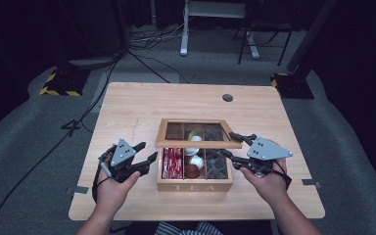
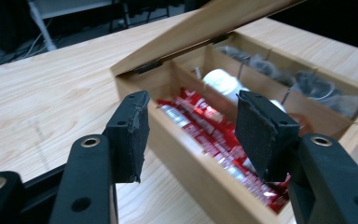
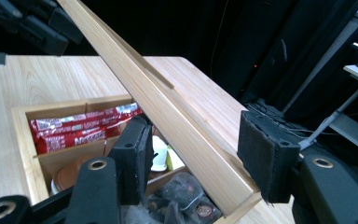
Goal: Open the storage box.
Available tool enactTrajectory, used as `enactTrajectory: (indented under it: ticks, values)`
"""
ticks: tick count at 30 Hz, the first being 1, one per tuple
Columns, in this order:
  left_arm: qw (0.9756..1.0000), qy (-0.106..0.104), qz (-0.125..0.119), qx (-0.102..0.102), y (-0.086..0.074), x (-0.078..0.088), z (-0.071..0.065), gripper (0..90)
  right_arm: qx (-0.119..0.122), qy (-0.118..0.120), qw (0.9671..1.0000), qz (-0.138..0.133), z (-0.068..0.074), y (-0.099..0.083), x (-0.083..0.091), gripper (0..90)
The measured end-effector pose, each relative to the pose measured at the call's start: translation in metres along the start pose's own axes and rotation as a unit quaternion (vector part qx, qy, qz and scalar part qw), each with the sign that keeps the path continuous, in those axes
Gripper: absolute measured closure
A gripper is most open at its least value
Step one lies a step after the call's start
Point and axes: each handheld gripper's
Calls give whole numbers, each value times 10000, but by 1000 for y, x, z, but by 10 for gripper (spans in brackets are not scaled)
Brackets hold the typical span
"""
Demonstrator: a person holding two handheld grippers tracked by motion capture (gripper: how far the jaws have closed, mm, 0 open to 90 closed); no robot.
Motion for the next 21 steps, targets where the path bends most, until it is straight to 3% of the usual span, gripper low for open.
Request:
enactTrajectory:
  ticks: [3, 5, 6, 7, 12, 21]
  values:
    - [10000, 63, 53, 49, -3, 2, 4, 443, -26, -10, 10000, -31, -3, 3, -1, 459]
    - [9997, 175, 145, 34, -8, 3, 10, 437, -44, -27, 10000, -64, -7, 6, -3, 459]
    - [9991, 334, 270, 53, -14, 5, 18, 435, -54, -35, 9999, -90, -10, 8, -4, 459]
    - [9991, 334, 270, 53, -14, 5, 18, 434, -56, -37, 9999, -106, -12, 10, -5, 459]
    - [9961, 653, 518, 286, -34, 9, 38, 427, -89, -72, 9998, -183, -22, 16, -10, 460]
    - [9933, 814, 626, 523, -48, 17, 49, 429, -75, -171, 9994, -283, -38, 25, -19, 469]
Point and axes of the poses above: each handheld gripper's, and its own axes: x roughly backward along the jaws, y roughly out of its top, z roughly to its left, and after that the axes turned 7 degrees about -y, right-handed
